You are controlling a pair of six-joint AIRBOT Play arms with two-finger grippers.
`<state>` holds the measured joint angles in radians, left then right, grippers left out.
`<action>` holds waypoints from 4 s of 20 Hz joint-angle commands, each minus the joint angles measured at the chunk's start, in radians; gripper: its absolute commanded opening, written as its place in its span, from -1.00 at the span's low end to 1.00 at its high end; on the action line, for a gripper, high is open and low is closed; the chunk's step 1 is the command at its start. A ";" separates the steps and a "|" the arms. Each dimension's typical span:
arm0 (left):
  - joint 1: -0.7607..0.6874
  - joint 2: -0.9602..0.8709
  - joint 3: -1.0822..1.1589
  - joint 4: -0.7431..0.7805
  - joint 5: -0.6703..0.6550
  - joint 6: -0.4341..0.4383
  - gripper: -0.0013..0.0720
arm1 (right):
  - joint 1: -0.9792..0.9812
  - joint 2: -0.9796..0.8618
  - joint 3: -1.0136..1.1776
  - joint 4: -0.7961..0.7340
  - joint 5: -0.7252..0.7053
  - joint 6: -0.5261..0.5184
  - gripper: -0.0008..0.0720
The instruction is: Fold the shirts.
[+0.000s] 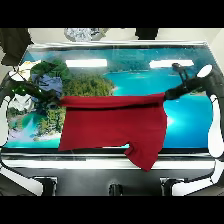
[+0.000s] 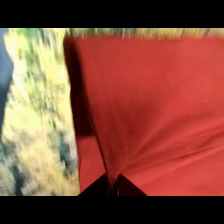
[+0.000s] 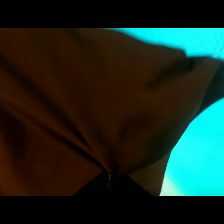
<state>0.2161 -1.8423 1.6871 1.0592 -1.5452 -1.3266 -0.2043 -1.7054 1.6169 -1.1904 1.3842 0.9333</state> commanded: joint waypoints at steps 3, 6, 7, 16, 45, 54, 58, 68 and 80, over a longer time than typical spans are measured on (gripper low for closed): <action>-0.004 -0.019 -0.117 0.022 -0.082 -0.039 -0.89 | 0.001 -0.018 -0.090 -0.051 0.034 0.024 -0.87; -0.005 -0.019 -0.148 0.022 -0.082 -0.045 -0.89 | 0.002 -0.036 -0.090 -0.046 0.035 0.055 -0.87; -0.005 -0.019 -0.150 0.022 -0.082 -0.047 -0.89 | 0.002 -0.040 -0.090 -0.037 0.034 0.058 -0.87; 0.058 0.069 -0.153 0.023 -0.151 -0.089 0.23 | -0.117 0.037 -0.073 -0.033 0.214 0.065 0.38; 0.098 0.476 -1.024 0.037 0.271 0.045 -0.89 | -0.184 0.504 -0.958 0.045 0.011 -0.103 0.54; 0.098 0.501 -1.024 0.037 0.263 0.045 -0.89 | -0.182 0.504 -1.146 0.182 -0.169 -0.144 -0.17; 0.098 0.526 -1.011 0.036 0.286 0.053 -0.89 | -0.182 0.522 -1.110 0.187 -0.140 -0.196 -0.87; 0.081 0.554 -0.624 -0.044 0.262 0.007 -0.90 | -0.072 0.451 -0.559 0.222 -0.150 -0.132 -0.88; -0.006 -0.048 -0.041 -0.047 0.192 -0.145 -0.89 | -0.006 -0.094 -0.080 0.277 -0.270 0.058 -0.87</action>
<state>0.2230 -1.7912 1.5787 1.0134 -1.3437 -1.4300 -0.2146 -1.7329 1.5032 -0.9218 1.1519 0.9623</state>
